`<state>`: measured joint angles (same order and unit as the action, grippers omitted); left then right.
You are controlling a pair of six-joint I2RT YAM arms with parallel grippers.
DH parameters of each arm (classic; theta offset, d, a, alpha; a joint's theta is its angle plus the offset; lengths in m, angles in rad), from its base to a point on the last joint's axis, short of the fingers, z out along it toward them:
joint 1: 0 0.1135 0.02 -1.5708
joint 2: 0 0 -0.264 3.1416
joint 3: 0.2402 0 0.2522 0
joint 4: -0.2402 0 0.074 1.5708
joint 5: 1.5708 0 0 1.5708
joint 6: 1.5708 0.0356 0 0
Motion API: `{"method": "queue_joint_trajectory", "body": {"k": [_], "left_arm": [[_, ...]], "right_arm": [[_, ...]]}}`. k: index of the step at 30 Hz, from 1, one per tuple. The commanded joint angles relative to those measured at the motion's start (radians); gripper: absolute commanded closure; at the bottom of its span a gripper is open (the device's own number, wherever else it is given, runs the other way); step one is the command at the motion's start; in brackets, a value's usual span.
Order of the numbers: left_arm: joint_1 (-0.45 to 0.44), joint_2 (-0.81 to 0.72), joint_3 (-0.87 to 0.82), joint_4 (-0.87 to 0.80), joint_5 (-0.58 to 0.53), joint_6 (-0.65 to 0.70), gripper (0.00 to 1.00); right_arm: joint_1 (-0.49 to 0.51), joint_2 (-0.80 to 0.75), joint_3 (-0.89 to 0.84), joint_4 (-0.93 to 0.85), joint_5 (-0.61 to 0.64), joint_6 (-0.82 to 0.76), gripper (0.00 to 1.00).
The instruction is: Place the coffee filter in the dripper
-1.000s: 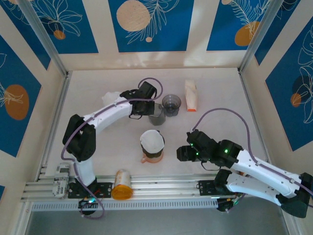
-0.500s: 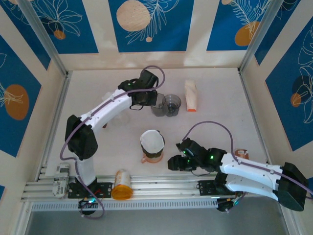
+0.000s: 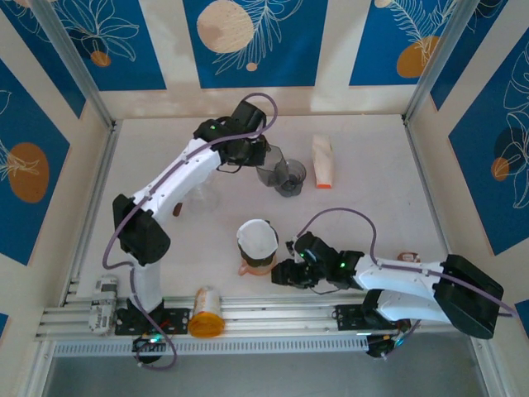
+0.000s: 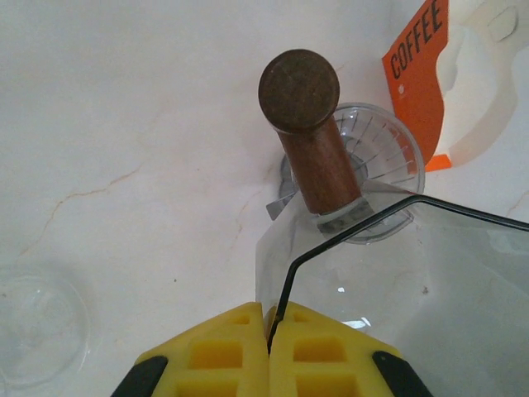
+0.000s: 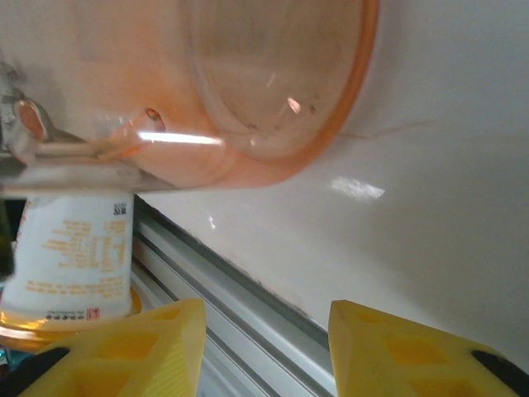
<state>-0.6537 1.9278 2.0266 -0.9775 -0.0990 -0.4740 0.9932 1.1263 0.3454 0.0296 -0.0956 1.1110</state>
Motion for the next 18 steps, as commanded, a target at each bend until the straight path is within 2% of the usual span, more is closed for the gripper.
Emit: {"method": "queue_joint_trajectory", "body": {"k": [1, 9, 18], "left_arm": [[0.022, -0.005, 0.082, -0.039, 0.034, 0.020, 1.00], [0.067, -0.038, 0.139, -0.072, 0.077, 0.007, 1.00], [0.107, -0.090, 0.139, -0.101, 0.103, 0.017, 1.00]], "right_arm": [[-0.013, 0.055, 0.000, 0.128, -0.045, 0.023, 0.57], [-0.051, 0.205, 0.037, 0.296, -0.060, 0.040, 0.60], [-0.073, 0.350, 0.135, 0.401, -0.071, 0.034, 0.61]]}}
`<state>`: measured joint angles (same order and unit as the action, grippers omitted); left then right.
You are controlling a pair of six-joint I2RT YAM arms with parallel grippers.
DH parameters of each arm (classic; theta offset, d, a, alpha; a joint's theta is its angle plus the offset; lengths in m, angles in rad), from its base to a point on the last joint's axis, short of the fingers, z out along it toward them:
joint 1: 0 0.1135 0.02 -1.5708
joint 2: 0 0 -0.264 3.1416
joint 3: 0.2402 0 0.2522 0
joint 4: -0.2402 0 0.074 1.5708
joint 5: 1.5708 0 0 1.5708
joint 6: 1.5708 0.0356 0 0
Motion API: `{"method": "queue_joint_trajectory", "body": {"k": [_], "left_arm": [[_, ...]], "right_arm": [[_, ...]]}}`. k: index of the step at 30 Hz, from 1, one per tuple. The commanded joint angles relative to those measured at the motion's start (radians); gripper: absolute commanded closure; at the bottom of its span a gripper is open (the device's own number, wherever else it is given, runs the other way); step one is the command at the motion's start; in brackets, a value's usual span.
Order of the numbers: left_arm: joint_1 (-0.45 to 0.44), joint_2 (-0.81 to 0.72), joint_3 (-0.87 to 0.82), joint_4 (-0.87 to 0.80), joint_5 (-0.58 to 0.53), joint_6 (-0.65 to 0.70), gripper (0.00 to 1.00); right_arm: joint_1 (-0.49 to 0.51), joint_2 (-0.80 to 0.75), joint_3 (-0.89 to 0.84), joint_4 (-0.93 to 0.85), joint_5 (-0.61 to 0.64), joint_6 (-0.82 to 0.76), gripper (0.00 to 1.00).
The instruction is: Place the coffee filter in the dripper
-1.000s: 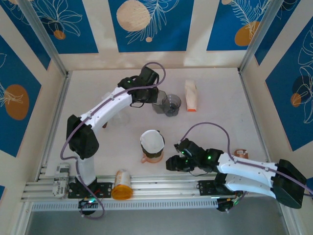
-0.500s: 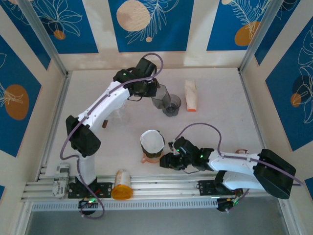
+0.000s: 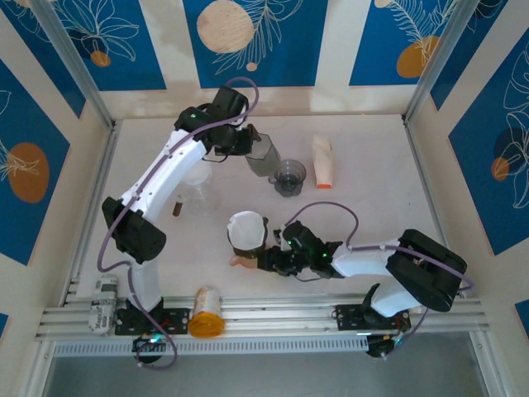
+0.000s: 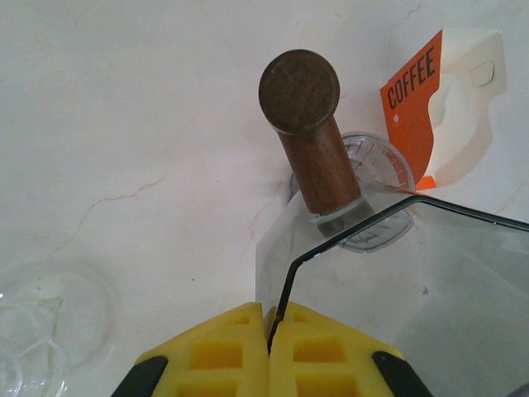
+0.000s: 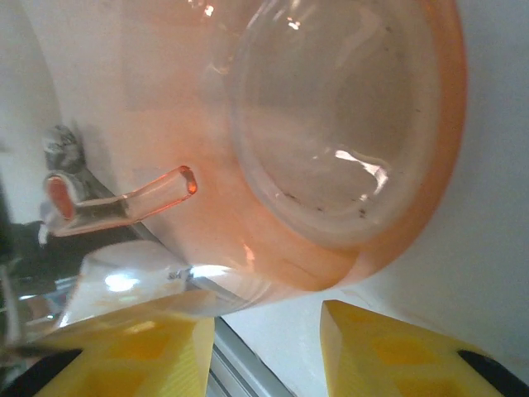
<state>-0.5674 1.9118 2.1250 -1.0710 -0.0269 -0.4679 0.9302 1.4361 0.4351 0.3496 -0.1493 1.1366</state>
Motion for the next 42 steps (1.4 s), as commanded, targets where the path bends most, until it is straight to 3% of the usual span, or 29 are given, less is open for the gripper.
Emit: {"method": "queue_joint_trajectory", "body": {"k": [1, 6, 18, 27, 33, 42], "left_arm": [[0.024, -0.080, 0.041, -0.009, 0.032, 0.012, 1.00], [0.038, -0.103, 0.049, -0.017, 0.042, 0.017, 1.00], [0.054, -0.120, 0.108, -0.038, 0.070, 0.016, 1.00], [0.054, -0.129, 0.108, -0.038, 0.098, 0.004, 1.00], [0.042, -0.158, 0.052, -0.011, 0.118, -0.006, 1.00], [-0.032, -0.230, -0.061, 0.058, 0.117, -0.019, 1.00]], "right_arm": [[-0.014, 0.061, 0.058, 0.088, -0.021, 0.006, 0.61], [-0.039, 0.167, 0.123, 0.149, -0.046, 0.010, 0.63], [-0.115, 0.347, 0.336, 0.109, -0.114, -0.039, 0.66], [-0.146, 0.413, 0.410, 0.096, -0.132, -0.043, 0.65], [-0.145, 0.294, 0.316, 0.011, -0.067, -0.069, 0.57], [-0.161, -0.034, 0.208, -0.442, 0.275, -0.155, 0.55]]}}
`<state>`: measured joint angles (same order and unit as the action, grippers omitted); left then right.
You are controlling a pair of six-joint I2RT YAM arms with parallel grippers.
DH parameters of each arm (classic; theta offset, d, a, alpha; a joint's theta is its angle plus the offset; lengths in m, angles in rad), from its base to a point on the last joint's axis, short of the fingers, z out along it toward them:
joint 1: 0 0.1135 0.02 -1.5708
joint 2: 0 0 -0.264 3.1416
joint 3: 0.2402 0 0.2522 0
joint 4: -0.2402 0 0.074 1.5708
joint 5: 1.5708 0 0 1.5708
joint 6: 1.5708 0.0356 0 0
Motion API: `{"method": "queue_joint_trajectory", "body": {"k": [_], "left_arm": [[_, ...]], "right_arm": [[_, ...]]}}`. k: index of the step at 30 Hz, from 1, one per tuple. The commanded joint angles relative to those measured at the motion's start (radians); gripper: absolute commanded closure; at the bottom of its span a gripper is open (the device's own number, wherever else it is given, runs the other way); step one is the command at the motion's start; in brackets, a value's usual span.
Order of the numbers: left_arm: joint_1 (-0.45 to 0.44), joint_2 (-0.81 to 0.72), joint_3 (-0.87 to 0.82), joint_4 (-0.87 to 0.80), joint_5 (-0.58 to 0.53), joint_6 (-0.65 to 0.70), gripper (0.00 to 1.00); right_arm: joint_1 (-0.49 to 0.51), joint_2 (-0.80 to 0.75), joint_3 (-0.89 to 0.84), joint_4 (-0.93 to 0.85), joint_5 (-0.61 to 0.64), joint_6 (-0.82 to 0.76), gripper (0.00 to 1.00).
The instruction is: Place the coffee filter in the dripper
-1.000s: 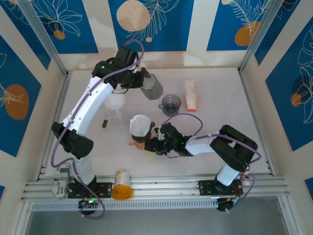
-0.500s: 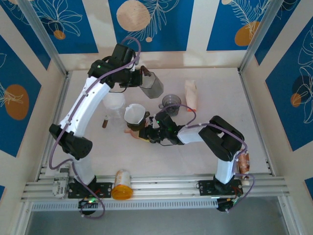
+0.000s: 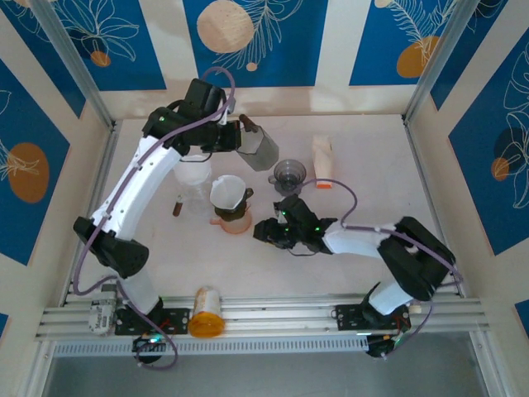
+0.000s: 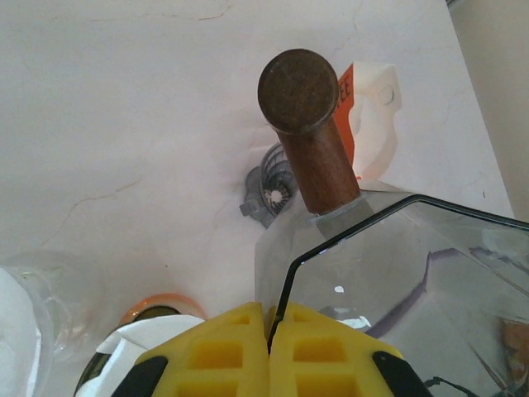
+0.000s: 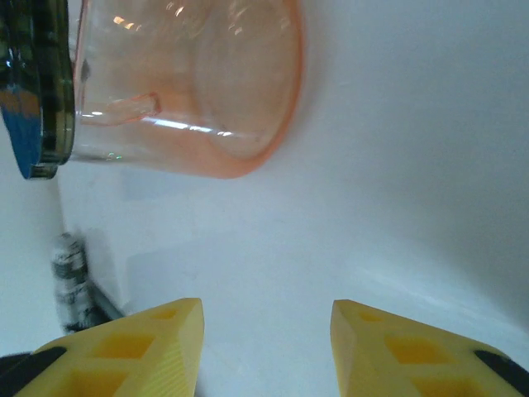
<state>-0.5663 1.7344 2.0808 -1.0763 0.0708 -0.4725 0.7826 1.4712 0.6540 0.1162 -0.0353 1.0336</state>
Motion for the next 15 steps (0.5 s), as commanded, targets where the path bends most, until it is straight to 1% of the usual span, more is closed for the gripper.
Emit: {"method": "queue_joint_trajectory", "body": {"k": [1, 4, 7, 11, 15], "left_arm": [[-0.047, -0.064, -0.035, 0.070, 0.014, -0.015, 1.00], [-0.084, -0.111, -0.110, 0.096, -0.003, -0.016, 1.00], [-0.124, -0.174, -0.207, 0.130, -0.020, -0.023, 1.00], [-0.209, -0.243, -0.327, 0.152, -0.075, -0.021, 1.00], [-0.273, -0.313, -0.453, 0.187, -0.105, -0.042, 1.00]], "right_arm": [[-0.024, -0.099, -0.010, -0.255, 0.196, -0.063, 0.55], [-0.068, -0.185, 0.001, -0.388, 0.292, -0.086, 0.55], [-0.120, -0.275, 0.006, -0.474, 0.360, -0.111, 0.54], [-0.200, -0.405, 0.005, -0.562, 0.397, -0.138, 0.54], [-0.257, -0.506, 0.003, -0.618, 0.406, -0.159, 0.54]]}}
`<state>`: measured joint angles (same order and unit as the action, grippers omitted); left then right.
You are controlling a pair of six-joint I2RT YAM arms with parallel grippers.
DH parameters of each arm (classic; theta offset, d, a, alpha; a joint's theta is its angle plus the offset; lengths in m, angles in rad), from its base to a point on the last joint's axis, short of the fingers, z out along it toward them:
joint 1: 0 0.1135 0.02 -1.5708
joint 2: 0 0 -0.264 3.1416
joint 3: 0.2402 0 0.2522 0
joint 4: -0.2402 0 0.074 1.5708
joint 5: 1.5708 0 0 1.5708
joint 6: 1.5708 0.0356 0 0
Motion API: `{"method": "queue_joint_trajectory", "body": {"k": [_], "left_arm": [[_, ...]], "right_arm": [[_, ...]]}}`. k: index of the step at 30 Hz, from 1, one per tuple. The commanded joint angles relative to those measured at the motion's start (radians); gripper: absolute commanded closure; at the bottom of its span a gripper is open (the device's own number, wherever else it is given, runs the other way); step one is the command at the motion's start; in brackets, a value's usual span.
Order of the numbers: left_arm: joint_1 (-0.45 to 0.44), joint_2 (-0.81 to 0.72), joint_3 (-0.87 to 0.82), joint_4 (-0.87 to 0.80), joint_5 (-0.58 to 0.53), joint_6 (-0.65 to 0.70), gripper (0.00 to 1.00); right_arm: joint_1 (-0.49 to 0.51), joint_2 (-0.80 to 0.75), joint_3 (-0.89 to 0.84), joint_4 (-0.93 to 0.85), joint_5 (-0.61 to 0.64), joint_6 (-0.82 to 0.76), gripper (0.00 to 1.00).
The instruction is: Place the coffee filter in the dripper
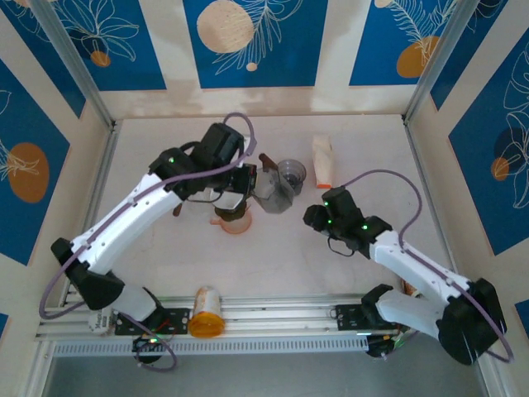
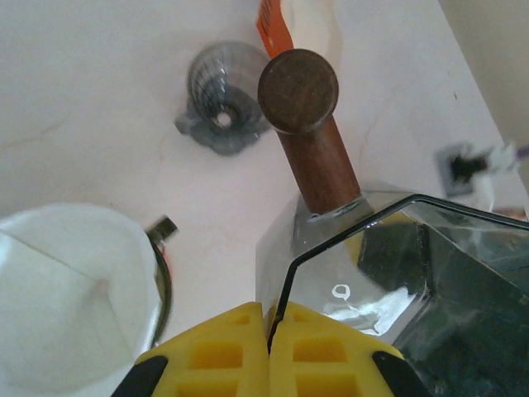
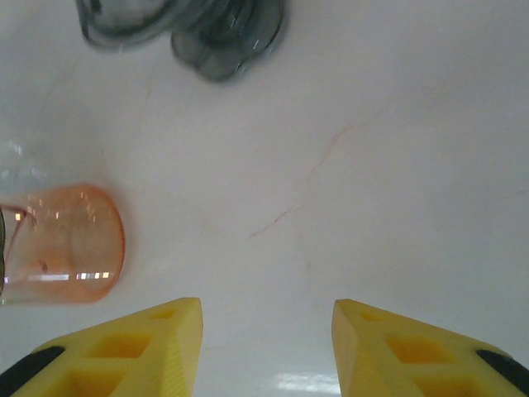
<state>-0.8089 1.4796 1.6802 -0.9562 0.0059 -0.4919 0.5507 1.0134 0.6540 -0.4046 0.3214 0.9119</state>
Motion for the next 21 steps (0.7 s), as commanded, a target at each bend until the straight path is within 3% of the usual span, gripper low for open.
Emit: {"method": "queue_joint_trajectory", "body": {"k": [1, 10, 15, 21], "left_arm": [[-0.046, -0.075, -0.090, 0.081, -0.042, -0.032, 1.00], [-0.235, -0.086, -0.327, 0.170, -0.111, -0.098, 1.00], [-0.258, -0.047, -0.455, 0.245, -0.097, -0.137, 1.00], [-0.297, -0.009, -0.504, 0.232, -0.231, -0.132, 1.00]], "right_arm": [[-0.037, -0.069, 0.002, -0.109, 0.049, -0.040, 0.54], [-0.060, -0.142, -0.002, -0.136, 0.033, -0.044, 0.54], [-0.057, -0.142, -0.014, -0.129, 0.009, -0.047, 0.54], [-0.055, -0.146, -0.018, -0.131, 0.002, -0.052, 0.53]]}}
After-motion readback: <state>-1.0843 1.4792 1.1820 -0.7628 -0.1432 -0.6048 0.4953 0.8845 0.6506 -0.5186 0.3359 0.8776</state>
